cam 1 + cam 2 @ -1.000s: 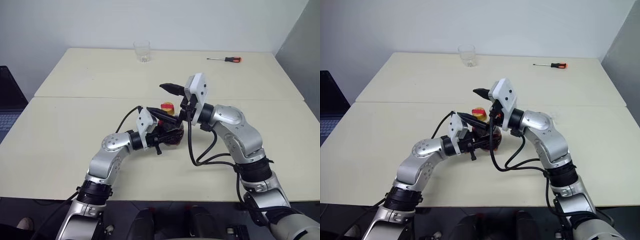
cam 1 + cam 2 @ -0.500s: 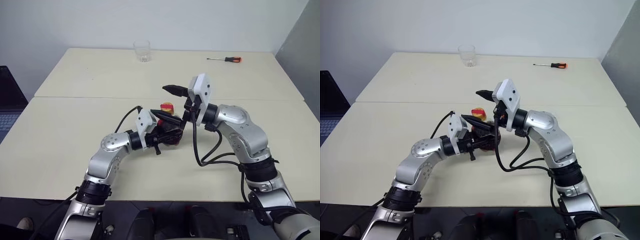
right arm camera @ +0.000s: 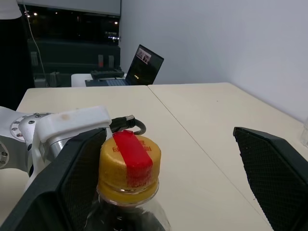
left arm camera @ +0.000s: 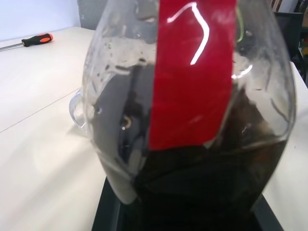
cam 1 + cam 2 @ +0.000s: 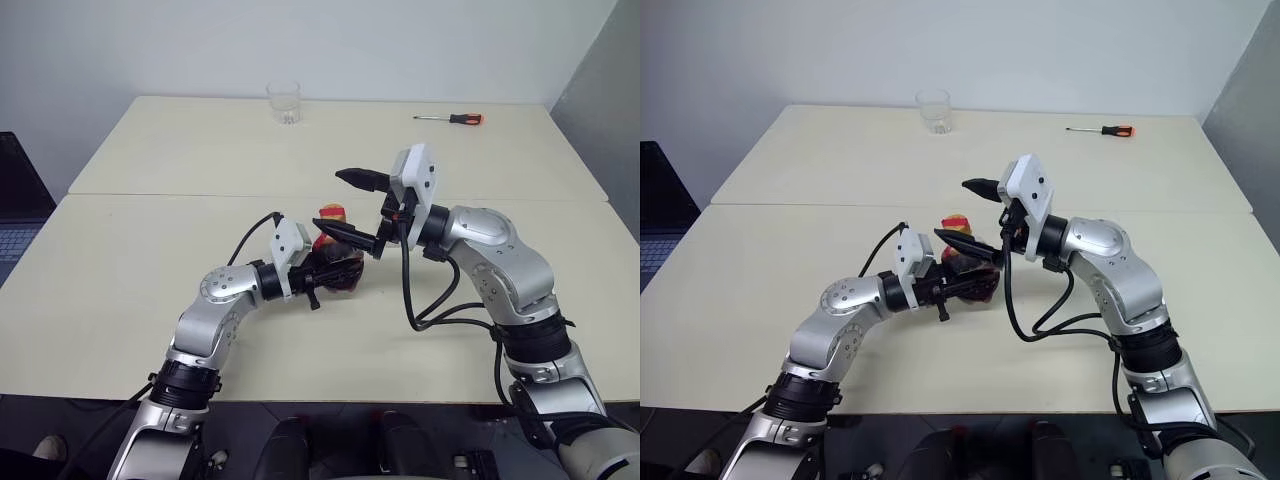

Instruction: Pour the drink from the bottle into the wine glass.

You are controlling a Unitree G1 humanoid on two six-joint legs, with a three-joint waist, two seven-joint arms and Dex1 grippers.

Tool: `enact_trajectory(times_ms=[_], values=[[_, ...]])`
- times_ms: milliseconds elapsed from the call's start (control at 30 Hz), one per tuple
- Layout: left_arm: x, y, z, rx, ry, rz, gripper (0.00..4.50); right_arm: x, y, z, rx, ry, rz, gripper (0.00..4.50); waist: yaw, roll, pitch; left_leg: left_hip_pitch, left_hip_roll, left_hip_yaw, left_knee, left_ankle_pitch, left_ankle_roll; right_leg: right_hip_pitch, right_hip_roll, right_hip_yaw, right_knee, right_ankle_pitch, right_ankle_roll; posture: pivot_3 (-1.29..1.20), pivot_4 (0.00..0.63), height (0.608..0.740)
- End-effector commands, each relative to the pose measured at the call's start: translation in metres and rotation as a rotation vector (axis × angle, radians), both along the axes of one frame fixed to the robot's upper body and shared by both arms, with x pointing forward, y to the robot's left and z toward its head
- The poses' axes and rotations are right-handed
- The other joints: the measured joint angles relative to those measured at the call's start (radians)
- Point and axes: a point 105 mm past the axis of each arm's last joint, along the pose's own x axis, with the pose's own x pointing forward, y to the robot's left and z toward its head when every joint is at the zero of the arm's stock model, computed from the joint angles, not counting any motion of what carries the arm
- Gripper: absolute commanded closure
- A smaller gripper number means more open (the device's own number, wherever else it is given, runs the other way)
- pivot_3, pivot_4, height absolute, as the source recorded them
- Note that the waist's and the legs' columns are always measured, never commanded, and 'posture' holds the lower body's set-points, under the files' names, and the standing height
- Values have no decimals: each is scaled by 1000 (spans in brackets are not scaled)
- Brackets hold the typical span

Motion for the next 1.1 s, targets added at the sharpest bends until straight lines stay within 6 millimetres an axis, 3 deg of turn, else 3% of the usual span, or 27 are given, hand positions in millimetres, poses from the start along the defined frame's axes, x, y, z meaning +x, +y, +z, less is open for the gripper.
enact_trajectory(times_ms=[33,1100], values=[[-4,1,15,-20,-69,-20,3524,6,-21,12,21,-44,-78,14,0,0,0,0,0,0,0,0,0,0,0,0,0,0,0,0,150,740],[-1,9,17,-9,-77,0,3524,2,-55,-2,-51,-12,-111,14,0,0,0,0,0,0,0,0,0,0,0,0,0,0,0,0,150,740]])
